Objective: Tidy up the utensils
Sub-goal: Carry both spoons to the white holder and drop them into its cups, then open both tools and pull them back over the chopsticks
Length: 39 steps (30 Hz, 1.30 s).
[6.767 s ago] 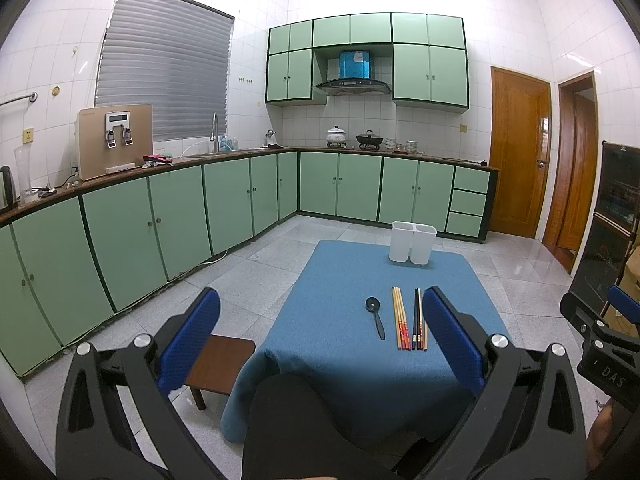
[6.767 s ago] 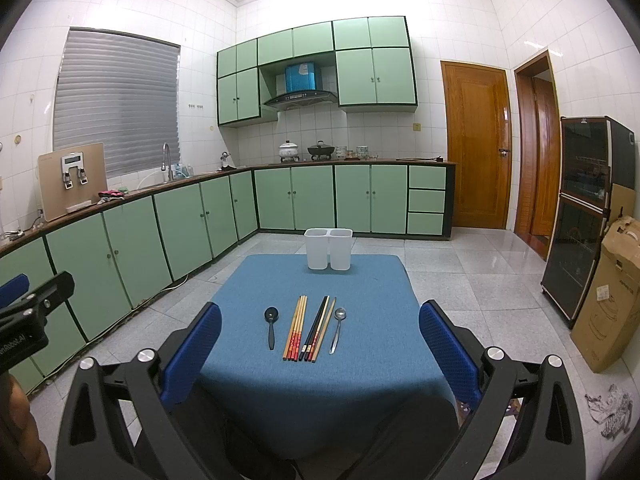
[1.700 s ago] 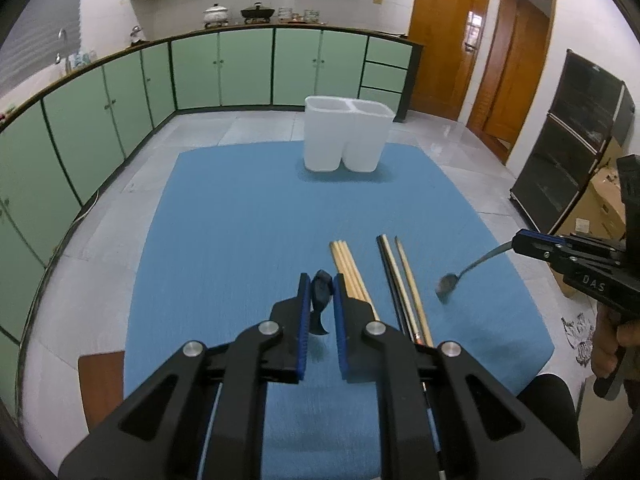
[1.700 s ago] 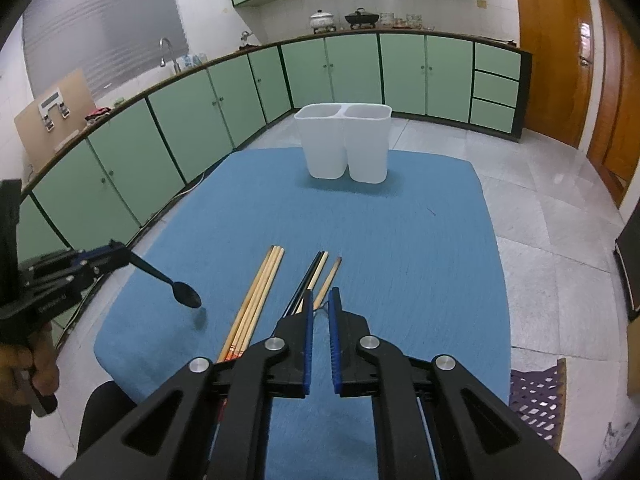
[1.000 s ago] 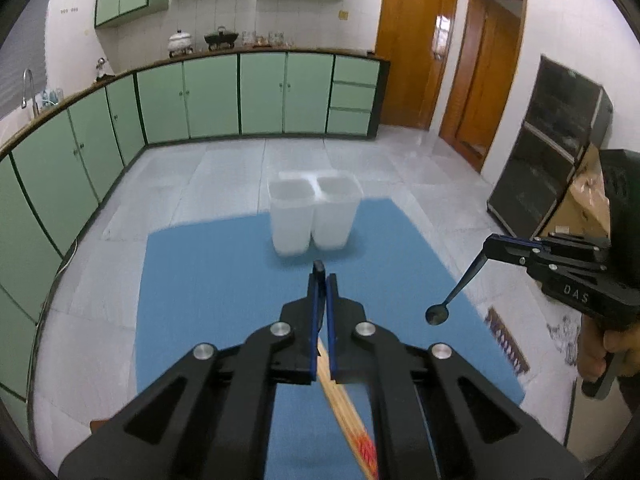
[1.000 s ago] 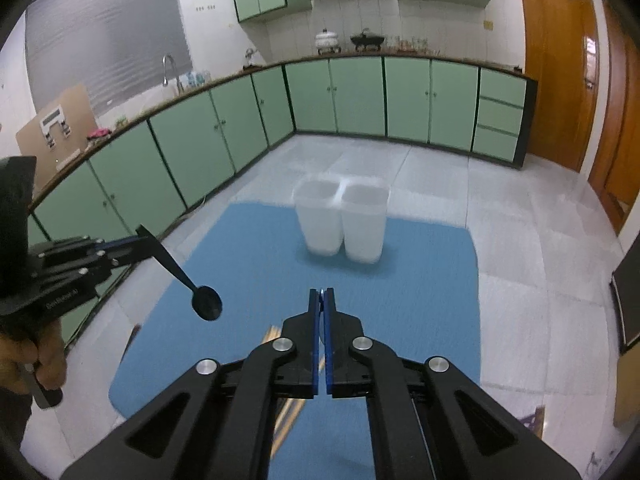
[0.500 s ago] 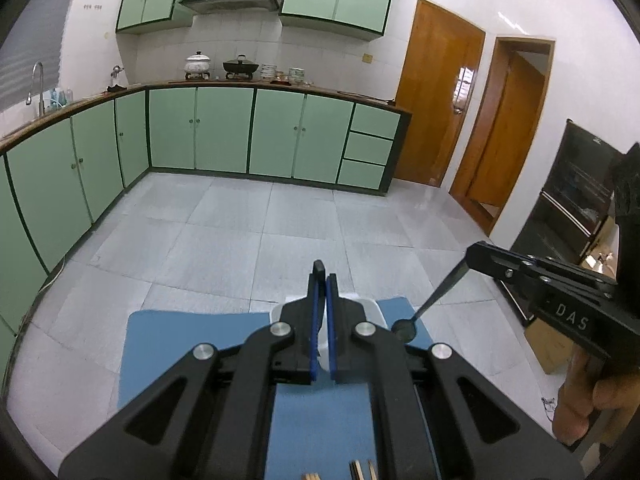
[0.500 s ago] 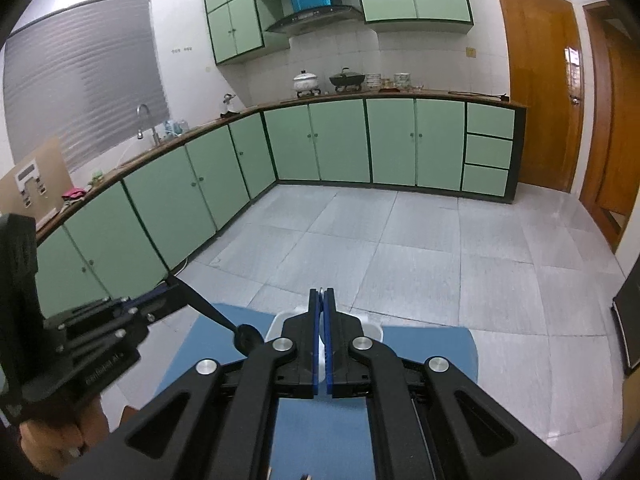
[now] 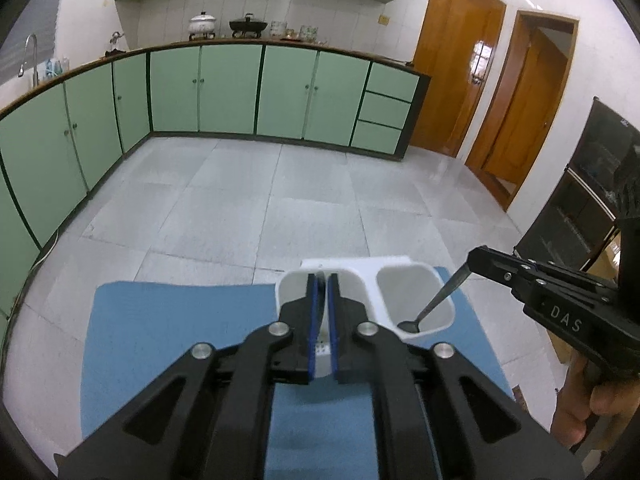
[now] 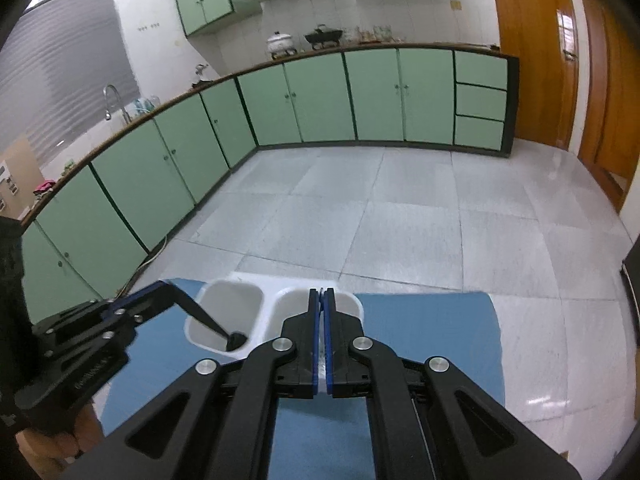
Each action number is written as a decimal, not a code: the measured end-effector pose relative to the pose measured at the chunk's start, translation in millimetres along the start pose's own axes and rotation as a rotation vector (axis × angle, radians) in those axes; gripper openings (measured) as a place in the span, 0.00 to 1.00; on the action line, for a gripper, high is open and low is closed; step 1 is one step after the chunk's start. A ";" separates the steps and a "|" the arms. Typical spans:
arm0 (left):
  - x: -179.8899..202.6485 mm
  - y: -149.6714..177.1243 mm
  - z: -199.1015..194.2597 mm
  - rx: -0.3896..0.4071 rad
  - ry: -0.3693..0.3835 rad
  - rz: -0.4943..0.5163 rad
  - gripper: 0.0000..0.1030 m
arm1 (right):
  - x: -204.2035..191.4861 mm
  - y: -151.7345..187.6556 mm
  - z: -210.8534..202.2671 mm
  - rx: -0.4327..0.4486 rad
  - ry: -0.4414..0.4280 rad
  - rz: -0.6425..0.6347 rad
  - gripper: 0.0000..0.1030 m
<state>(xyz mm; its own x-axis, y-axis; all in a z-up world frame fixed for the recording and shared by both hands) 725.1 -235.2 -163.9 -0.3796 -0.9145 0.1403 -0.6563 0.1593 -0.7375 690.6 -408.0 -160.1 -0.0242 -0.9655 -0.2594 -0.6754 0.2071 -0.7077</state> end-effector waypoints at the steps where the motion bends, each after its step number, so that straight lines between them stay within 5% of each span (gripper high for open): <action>1: -2.5 0.5 -2.0 0.001 -0.008 -0.002 0.18 | 2.6 2.0 -0.5 0.001 0.002 0.012 0.05; 3: -7.4 -0.3 -12.4 0.019 -0.018 -0.011 0.39 | 4.7 2.7 -5.6 0.004 0.005 0.022 0.07; 9: -13.8 -2.5 -69.6 0.080 -0.028 -0.002 0.59 | 5.9 11.7 -50.5 0.048 0.000 0.027 0.18; 14: -20.9 34.4 -136.6 0.140 -0.078 0.064 0.76 | 4.6 54.9 -109.3 0.108 0.028 -0.021 0.29; 19: -25.5 108.6 -193.1 0.155 -0.098 0.088 0.81 | -6.1 144.0 -168.5 0.150 0.055 -0.082 0.43; 23: -22.8 185.8 -228.8 0.154 -0.119 0.098 0.83 | -22.2 223.9 -194.5 0.133 0.064 -0.112 0.45; 31: -21.4 319.6 -243.2 0.065 -0.114 0.065 0.83 | -49.6 361.3 -197.3 0.033 0.038 -0.099 0.48; 39: -45.1 357.9 -251.1 0.032 -0.138 -0.058 0.83 | -94.5 413.1 -180.0 -0.011 0.023 -0.205 0.48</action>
Point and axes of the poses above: each gripper's, at about its wrist camera, not at the fingertips, and z roughly the way its jaws point, x to its right, y to its underside, the point moved 7 cm from there along z, roughly the way its jaws point, and after that the axes turned 3 degrees about -y, right-handed, at the moved point
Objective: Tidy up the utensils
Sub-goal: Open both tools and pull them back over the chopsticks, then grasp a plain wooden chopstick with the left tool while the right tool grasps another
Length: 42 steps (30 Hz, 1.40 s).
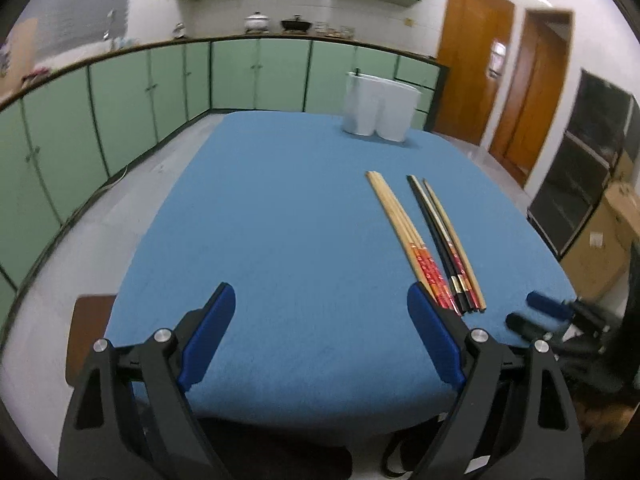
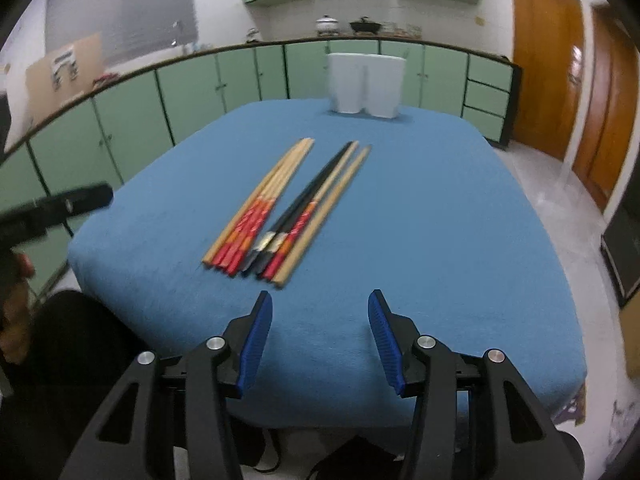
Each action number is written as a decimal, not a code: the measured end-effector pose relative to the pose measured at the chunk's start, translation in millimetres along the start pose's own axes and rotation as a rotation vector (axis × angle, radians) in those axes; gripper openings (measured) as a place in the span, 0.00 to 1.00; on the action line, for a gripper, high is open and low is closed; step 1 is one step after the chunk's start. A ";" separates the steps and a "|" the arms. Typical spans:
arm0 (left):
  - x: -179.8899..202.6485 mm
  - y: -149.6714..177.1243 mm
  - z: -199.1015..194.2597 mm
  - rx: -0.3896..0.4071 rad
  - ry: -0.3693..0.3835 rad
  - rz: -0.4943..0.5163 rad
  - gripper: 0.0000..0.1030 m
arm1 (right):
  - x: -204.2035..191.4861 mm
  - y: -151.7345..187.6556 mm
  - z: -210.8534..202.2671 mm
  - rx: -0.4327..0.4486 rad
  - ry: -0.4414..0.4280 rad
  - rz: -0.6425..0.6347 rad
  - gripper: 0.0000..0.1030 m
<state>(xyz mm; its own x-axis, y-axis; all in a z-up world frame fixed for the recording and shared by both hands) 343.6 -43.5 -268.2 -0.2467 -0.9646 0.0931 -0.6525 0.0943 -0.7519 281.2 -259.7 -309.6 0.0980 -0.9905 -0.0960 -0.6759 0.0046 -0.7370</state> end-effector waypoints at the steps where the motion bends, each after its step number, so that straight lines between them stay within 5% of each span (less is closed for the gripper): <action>1: -1.1 0.8 -1.3 0.001 0.003 -0.007 0.83 | -2.4 -0.5 2.8 -0.004 -0.001 -0.007 0.48; 17: 62.6 43.3 37.2 -0.091 0.031 0.202 0.83 | 34.6 -2.9 15.5 -0.004 0.060 0.039 0.51; 35: 72.3 39.8 63.4 -0.097 -0.038 0.204 0.84 | 41.3 -5.2 16.0 0.008 0.046 0.036 0.56; 42: 75.2 37.9 63.4 -0.084 -0.015 0.207 0.67 | 39.5 -10.7 24.3 0.020 0.060 0.017 0.55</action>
Point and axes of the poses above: each gripper's, at about its wrist camera, not at the fingertips, and z roughly the way its jaws point, x to its right, y to its underside, the point moved 7 cm from there along z, roughly the way its jaws point, and after that the axes turned 3 degrees about -y, right-handed, at the moved point
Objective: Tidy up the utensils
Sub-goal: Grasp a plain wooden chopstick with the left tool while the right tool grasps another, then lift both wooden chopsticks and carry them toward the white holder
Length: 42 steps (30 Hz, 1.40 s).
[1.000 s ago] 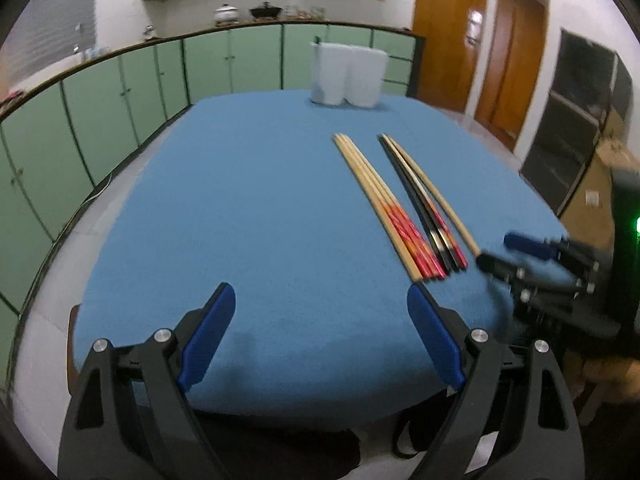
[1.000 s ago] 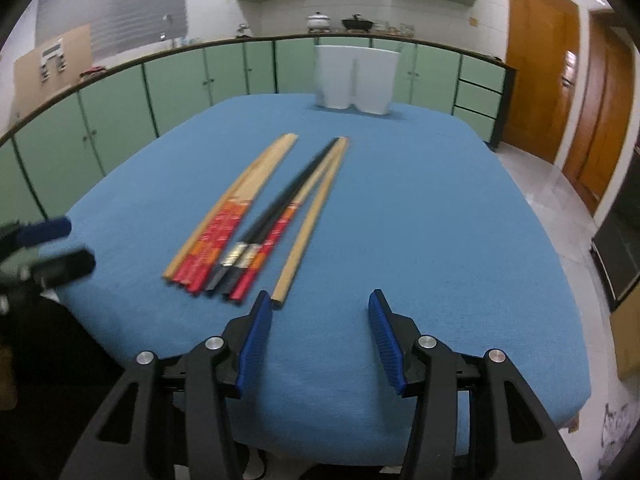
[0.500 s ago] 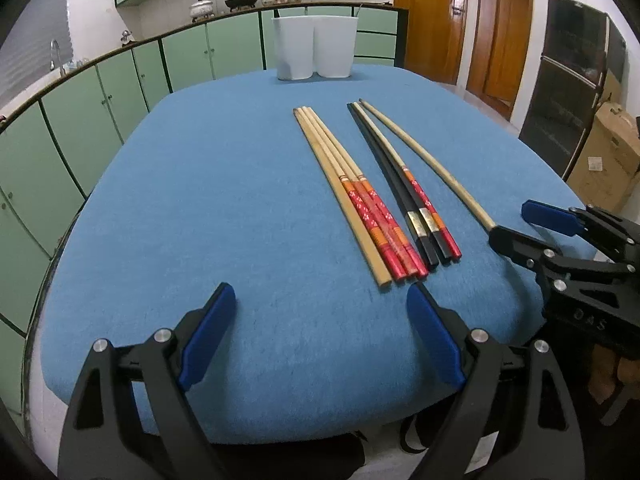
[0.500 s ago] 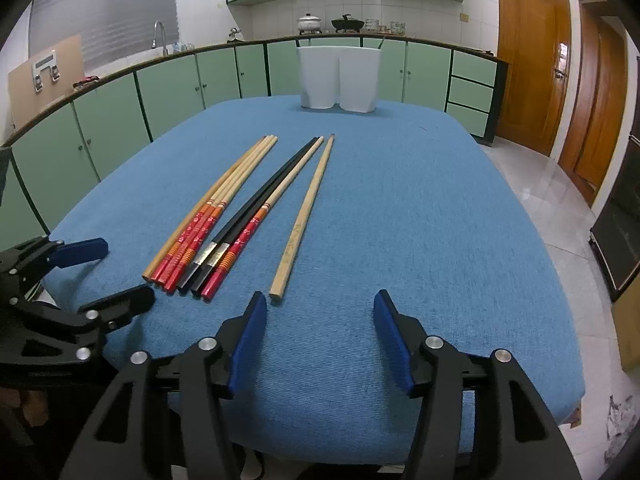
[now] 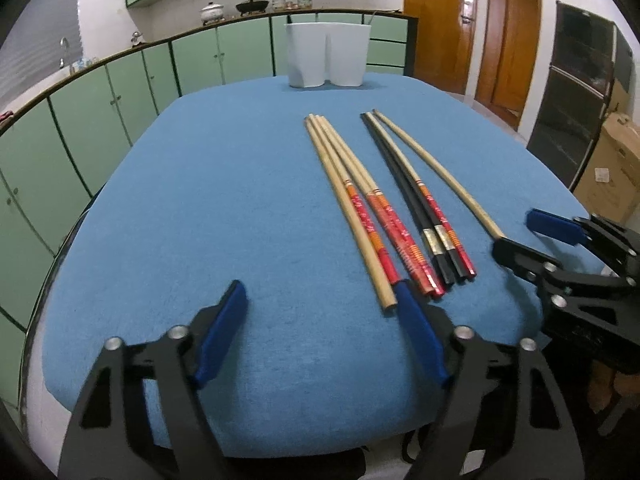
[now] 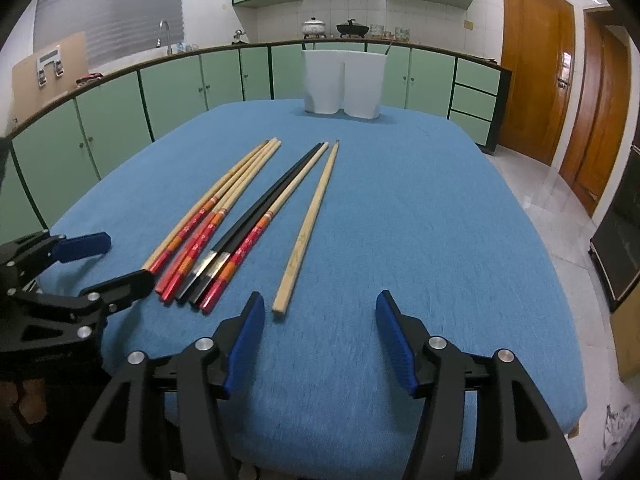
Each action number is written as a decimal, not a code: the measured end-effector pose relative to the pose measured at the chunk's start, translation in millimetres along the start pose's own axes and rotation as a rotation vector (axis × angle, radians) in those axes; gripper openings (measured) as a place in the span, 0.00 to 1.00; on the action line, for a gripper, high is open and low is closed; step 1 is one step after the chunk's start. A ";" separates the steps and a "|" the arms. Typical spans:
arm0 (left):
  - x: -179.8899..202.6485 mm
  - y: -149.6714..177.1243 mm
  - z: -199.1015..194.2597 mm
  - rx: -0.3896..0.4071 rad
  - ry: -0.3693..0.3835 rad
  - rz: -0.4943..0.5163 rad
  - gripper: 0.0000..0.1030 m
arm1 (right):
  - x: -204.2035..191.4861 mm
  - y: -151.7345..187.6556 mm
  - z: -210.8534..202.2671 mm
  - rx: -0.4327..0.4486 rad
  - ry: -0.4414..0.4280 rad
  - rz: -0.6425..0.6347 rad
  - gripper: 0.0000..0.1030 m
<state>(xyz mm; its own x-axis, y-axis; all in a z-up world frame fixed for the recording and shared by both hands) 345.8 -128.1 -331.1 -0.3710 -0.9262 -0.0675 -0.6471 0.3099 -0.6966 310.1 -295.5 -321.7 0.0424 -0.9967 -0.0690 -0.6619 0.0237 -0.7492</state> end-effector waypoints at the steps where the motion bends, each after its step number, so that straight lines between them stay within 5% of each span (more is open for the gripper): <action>1: 0.6 0.1 -1.3 0.003 0.004 0.005 0.61 | 1.2 -0.3 1.0 0.002 0.004 0.003 0.51; 7: -1.7 0.2 -1.9 0.013 0.036 -0.016 0.32 | 9.7 -5.1 4.8 0.006 0.014 0.038 0.18; 15: -6.0 1.0 -2.4 0.021 0.042 -0.043 0.11 | 11.0 -4.3 3.6 0.010 0.028 0.048 0.13; 23: -26.6 0.6 -0.7 0.007 -0.008 -0.103 0.17 | 12.0 -4.1 2.9 0.009 0.029 0.058 0.13; 26: -25.7 -1.1 -0.1 0.011 -0.021 -0.080 0.46 | 12.6 -4.2 2.8 0.006 0.024 0.061 0.14; 27: -26.6 -1.5 0.0 0.015 -0.028 -0.076 0.49 | 13.1 -4.5 2.9 0.006 0.023 0.063 0.14; 30: -28.9 -1.5 4.1 0.011 -0.020 -0.075 0.39 | 13.2 -5.6 3.9 0.006 0.031 0.063 0.14; 32: -30.2 -3.0 5.1 0.011 -0.012 -0.086 0.11 | 15.7 -6.3 3.8 0.009 0.061 0.073 0.08; 38: -43.3 -1.1 2.4 0.013 -0.101 -0.200 0.07 | 34.4 -3.0 1.1 0.016 0.149 0.149 0.07; 42: -40.4 -0.2 -0.8 0.000 -0.113 -0.199 0.11 | 29.8 -0.1 -2.5 0.006 0.110 0.129 0.10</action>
Point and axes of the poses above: each gripper's, at about its wrist camera, not at the fingertips, and z roughly the way its jaws point, x to its right, y to its underside, the point moved 7 cm from there along z, roughly the way its jaws point, and after that the axes turned 3 degrees about -y, right-handed, at the moved point
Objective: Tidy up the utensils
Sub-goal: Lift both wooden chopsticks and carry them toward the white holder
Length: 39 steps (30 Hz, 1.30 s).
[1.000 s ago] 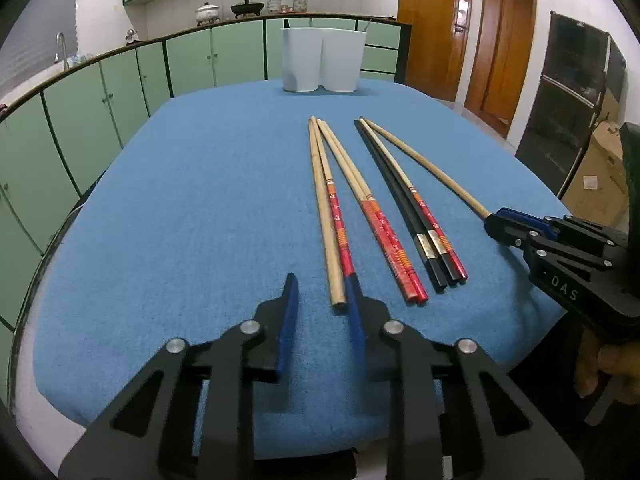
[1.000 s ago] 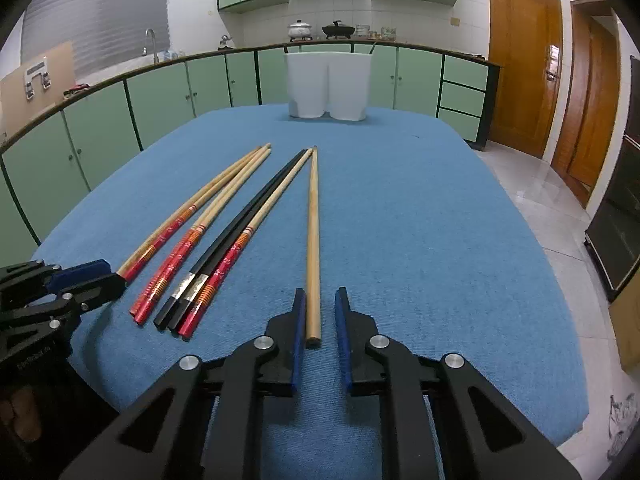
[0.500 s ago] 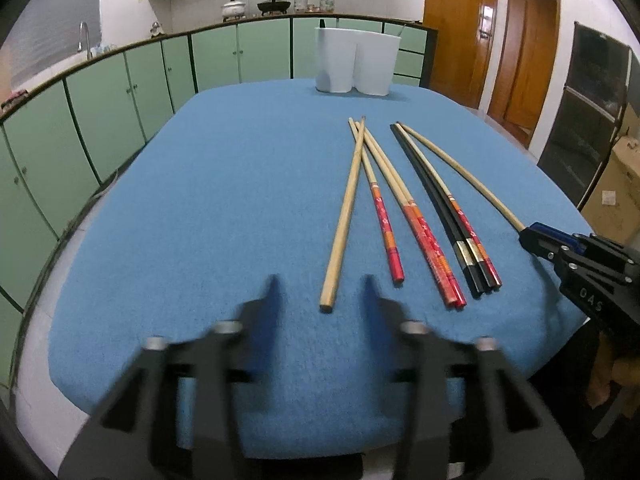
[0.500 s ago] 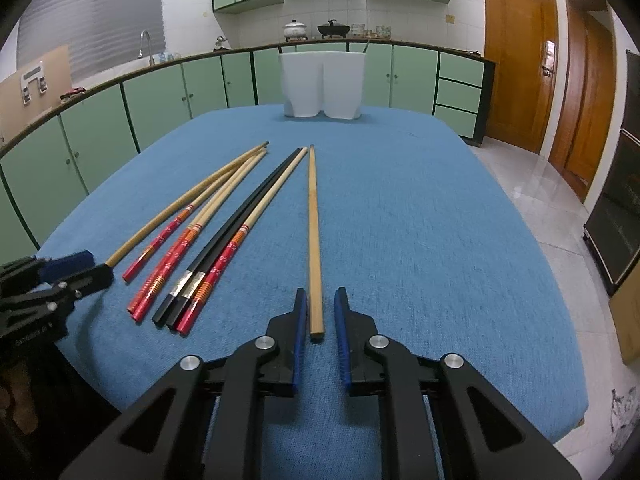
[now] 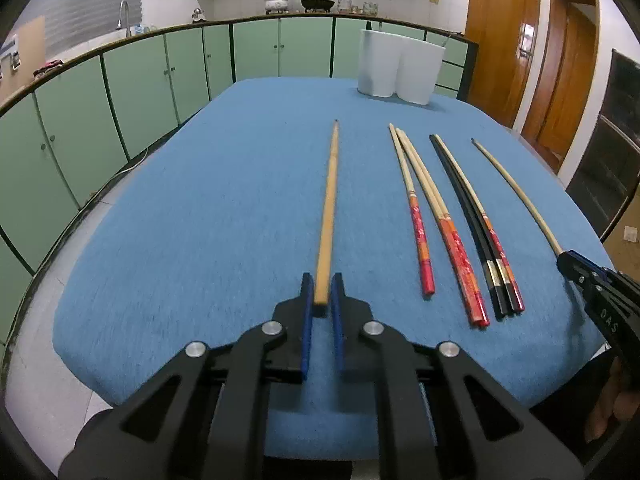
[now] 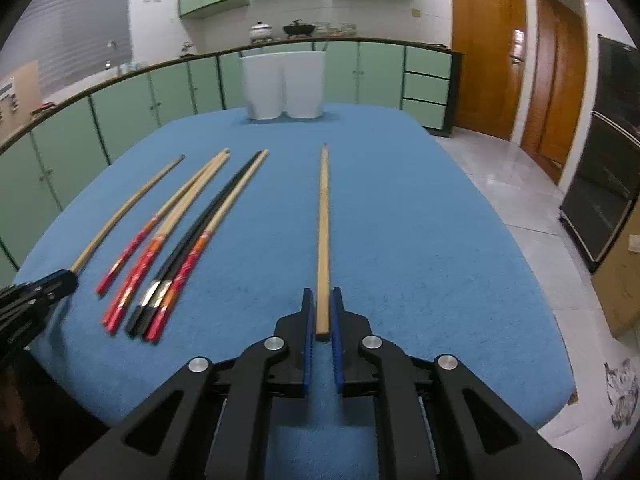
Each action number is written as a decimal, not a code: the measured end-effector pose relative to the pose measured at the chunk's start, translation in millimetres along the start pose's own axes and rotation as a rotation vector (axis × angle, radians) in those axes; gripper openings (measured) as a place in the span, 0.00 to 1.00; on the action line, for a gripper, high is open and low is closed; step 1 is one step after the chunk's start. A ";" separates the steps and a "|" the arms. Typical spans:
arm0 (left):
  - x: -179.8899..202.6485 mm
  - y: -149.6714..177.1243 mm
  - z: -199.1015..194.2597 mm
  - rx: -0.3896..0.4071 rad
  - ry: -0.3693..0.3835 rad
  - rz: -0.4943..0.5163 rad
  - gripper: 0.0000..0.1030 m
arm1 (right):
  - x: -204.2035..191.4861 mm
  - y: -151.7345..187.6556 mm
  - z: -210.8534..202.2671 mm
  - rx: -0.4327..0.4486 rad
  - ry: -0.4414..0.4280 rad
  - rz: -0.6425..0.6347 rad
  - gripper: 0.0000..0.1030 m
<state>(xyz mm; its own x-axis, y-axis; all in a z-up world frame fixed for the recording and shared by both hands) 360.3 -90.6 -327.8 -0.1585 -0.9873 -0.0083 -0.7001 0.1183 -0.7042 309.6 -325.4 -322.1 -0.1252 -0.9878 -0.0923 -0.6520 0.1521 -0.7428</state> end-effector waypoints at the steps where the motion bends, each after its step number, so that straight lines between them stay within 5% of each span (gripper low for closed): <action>1: -0.3 0.6 -1.1 -0.004 -0.001 0.006 0.18 | -1.3 1.6 -2.0 0.000 -0.008 -0.012 0.13; 3: -3.8 1.7 -4.0 0.000 -0.012 0.008 0.43 | -2.5 4.1 -5.6 0.005 -0.005 -0.035 0.17; 4: -6.3 2.7 -3.9 0.002 -0.017 0.005 0.44 | -2.8 5.4 -6.3 0.007 -0.003 -0.045 0.17; 7: -8.1 4.4 -3.9 0.005 -0.007 0.006 0.40 | -4.8 3.8 -3.7 0.013 0.001 -0.063 0.16; 9: -7.5 2.0 -2.4 0.006 0.015 0.001 0.14 | -6.1 0.3 -0.4 0.012 -0.002 -0.075 0.08; 11: -8.5 -0.1 -2.8 -0.001 0.033 -0.010 0.07 | -6.2 -0.3 -2.6 0.011 -0.004 -0.070 0.08; 23: -16.4 -38.0 -56.2 0.029 0.082 -0.071 0.07 | -6.5 -44.0 -63.3 0.057 -0.051 -0.003 0.07; 30: -22.4 -81.3 -94.0 0.095 0.100 -0.041 0.06 | -10.6 -91.0 -98.3 0.105 -0.070 -0.045 0.07; 39: -25.2 -126.4 -112.1 0.079 0.151 -0.001 0.06 | -14.7 -153.3 -118.2 0.096 -0.103 -0.119 0.07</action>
<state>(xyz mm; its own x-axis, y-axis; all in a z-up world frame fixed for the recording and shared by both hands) 374.8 -68.9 -158.9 -0.2650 -0.9595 0.0952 -0.6444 0.1028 -0.7578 323.0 -330.3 -128.5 0.0296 -0.9975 -0.0636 -0.5829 0.0345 -0.8118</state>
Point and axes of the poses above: each gripper's, at about its wrist camera, not at the fingertips, and z roughly the way its jaws point, x to its right, y to its underside, the point moved 7 cm from there along z, roughly the way its jaws point, and after that the axes turned 3 degrees about -y, right-handed, at the moved point
